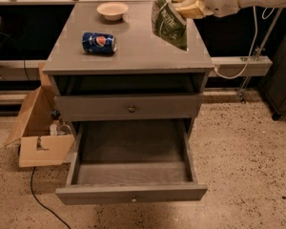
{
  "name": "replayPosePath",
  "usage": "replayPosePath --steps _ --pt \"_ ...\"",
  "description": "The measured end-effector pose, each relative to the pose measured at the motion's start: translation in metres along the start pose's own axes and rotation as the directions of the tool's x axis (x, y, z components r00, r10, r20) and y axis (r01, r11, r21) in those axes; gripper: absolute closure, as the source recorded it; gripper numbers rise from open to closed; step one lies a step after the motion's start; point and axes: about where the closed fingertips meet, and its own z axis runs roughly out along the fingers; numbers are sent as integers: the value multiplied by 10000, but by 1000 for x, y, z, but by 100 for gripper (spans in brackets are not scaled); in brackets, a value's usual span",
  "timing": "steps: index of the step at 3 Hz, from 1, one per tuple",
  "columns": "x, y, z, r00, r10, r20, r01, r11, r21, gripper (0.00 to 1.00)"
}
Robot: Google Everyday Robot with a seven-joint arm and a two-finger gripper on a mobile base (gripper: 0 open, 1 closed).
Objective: Place green jalapeno chip bag into middle drawer
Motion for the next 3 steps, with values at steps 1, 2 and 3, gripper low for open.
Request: replayPosePath --steps 1,2,3 --pt "-20 33 -2 9994 314 165 -311 9993 -204 100" --pt "-18 95 12 9935 1076 -373 -1101 9913 -721 100" --pt "-3 137 33 9834 1634 -784 -1718 9784 -1146 100"
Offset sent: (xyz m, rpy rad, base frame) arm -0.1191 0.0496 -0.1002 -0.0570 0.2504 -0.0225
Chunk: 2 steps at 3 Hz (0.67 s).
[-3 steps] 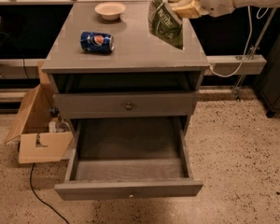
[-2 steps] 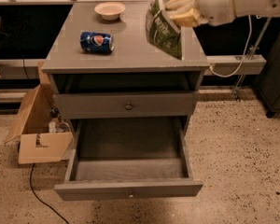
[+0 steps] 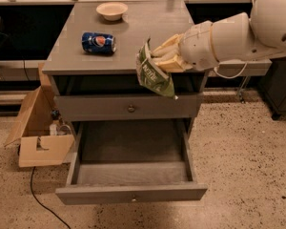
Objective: Place green jalapeno chip bag into middle drawer
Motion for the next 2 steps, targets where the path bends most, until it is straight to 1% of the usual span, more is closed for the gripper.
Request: replayPosePath --steps 1,2 --pt "6 9 8 9999 89 -124 -92 9997 -224 100" --pt "13 15 15 9986 198 -497 -219 9989 -407 100"
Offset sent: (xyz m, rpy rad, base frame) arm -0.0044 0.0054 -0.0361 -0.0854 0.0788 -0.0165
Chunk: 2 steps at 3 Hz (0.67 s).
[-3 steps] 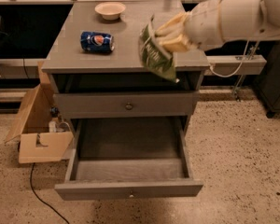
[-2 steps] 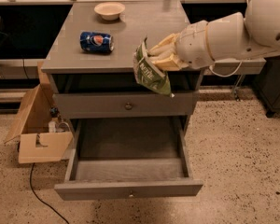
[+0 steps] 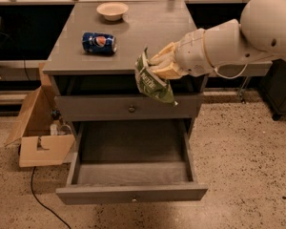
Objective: Place green jalapeno chip bag into middle drawer
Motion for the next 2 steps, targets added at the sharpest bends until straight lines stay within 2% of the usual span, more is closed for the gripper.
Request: replayPosePath --steps 1,2 --pt "39 22 30 9926 629 -1039 -671 9970 -378 100" --pt "106 68 84 9616 1700 -2157 -1945 9760 -982 100"
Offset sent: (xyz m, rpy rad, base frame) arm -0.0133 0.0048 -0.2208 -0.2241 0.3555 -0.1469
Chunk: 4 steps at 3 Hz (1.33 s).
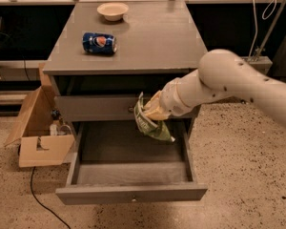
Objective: Place green jalapeno chip bag into middle drawer
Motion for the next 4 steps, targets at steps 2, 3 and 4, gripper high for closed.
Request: replayPosePath --steps 2,3,4 --pt "53 22 82 9915 1301 -74 -1302 9882 -810 100" --pt "77 26 135 9800 1971 275 -1935 9759 -1005 100" --pt "77 26 135 9800 1971 275 -1935 9759 -1005 100"
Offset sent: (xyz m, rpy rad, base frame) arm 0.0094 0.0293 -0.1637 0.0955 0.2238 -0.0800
